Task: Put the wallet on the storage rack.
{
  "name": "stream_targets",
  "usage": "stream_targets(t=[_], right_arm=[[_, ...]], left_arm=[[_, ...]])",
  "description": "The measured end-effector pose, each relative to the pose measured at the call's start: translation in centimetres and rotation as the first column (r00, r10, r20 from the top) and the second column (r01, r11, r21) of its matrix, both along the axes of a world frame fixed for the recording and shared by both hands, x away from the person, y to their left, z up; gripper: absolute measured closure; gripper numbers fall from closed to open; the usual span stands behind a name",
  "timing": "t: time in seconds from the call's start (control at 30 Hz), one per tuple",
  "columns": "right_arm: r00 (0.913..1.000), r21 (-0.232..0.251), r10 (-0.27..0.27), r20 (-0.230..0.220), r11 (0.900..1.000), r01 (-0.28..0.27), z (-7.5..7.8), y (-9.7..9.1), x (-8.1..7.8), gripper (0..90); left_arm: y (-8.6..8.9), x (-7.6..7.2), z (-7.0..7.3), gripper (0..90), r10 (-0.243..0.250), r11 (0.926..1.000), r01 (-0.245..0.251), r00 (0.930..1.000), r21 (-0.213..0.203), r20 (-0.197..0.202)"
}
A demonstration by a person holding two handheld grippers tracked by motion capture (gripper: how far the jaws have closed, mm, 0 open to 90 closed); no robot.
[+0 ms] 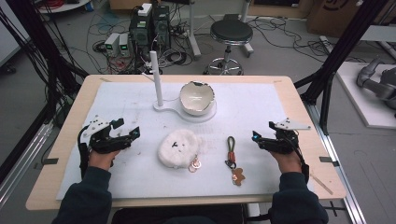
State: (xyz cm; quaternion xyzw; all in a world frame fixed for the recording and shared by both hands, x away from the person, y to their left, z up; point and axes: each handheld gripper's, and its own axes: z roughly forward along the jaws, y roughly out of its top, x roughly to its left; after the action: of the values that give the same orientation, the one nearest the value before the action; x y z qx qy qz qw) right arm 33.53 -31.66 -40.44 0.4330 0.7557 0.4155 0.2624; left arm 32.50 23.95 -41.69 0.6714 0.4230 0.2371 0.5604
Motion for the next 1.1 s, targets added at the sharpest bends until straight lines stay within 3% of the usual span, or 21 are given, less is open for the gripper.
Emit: stream_targets(t=[0.33,0.6,0.63,0.67,0.7,0.77,0.8,0.83,0.87,0.9,0.93,1.03,1.07,1.1], right_arm=[[1.0000,0.021,0.001,-0.003,0.9998,-0.001,-0.1,-0.1,0.0,21.5],[0.9999,0.020,0.009,-0.004,0.9997,-0.009,-0.1,-0.1,-0.5,21.5],[0.9999,0.022,0.011,-0.006,0.9997,-0.011,-0.1,0.0,-0.5,21.5],[0.9999,0.022,0.011,-0.006,0.9997,-0.011,-0.1,0.0,-0.5,21.5],[0.9999,0.017,0.016,-0.004,0.9997,-0.016,-0.1,0.0,-0.5,21.5],[0.9998,0.015,0.022,-0.004,0.9997,-0.021,-0.1,0.1,-0.5,21.5],[0.9997,0.013,0.025,-0.006,0.9996,-0.025,-0.2,0.3,-0.5,21.6],[0.9996,0.009,0.028,-0.008,0.9996,-0.028,-0.2,0.4,-0.5,21.6],[0.9995,0.012,0.031,-0.009,0.9995,-0.031,-0.2,0.5,-0.6,21.6],[0.9995,0.012,0.031,-0.009,0.9995,-0.031,-0.2,0.5,-0.6,21.6],[0.9994,0.010,0.034,-0.010,0.9994,-0.034,-0.2,0.6,-0.6,21.6],[0.9989,0.008,0.044,-0.012,0.9990,-0.044,-0.2,0.8,-0.6,21.6],[0.9989,0.010,0.044,-0.014,0.9990,-0.044,-0.2,0.9,-0.5,21.6],[0.9989,0.010,0.044,-0.014,0.9990,-0.044,-0.2,0.9,-0.5,21.6]], left_arm=[[-0.9,0.2,-0.1,19.3,-0.026,0.9995,0.026,0.9996,-0.016,-0.014],[-2.5,0.4,-0.2,18.9,-0.092,0.9945,0.089,0.9941,-0.054,-0.057],[-3.3,0.6,-0.4,18.9,-0.113,0.9931,0.110,0.9897,-0.042,-0.087],[-3.3,0.6,-0.4,18.9,-0.113,0.9931,0.110,0.9897,-0.042,-0.087],[-4.2,0.7,-0.7,18.9,-0.138,0.9904,0.137,0.9840,-0.020,-0.113],[-4.6,0.7,-0.8,18.9,-0.149,0.9888,0.149,0.9806,-0.008,-0.127],[-5.3,0.8,-1.0,19.0,-0.172,0.9847,0.174,0.9730,-0.002,-0.153],[-5.3,0.8,-1.0,19.6,-0.172,0.9847,0.174,0.9730,-0.002,-0.153],[-6.0,0.8,-1.2,20.6,-0.195,0.9794,0.201,0.9651,0.019,-0.175],[-6.0,0.8,-1.2,21.2,-0.195,0.9794,0.201,0.9651,0.019,-0.175],[-6.4,0.8,-1.4,21.2,-0.203,0.9767,0.212,0.9607,0.031,-0.190],[-7.6,1.0,-1.9,24.3,-0.233,0.9657,0.254,0.9404,0.055,-0.248],[-7.6,1.0,-1.9,25.2,-0.233,0.9657,0.254,0.9404,0.055,-0.248],[-7.9,1.0,-2.0,25.2,-0.237,0.9639,0.260,0.9361,0.058,-0.260]])
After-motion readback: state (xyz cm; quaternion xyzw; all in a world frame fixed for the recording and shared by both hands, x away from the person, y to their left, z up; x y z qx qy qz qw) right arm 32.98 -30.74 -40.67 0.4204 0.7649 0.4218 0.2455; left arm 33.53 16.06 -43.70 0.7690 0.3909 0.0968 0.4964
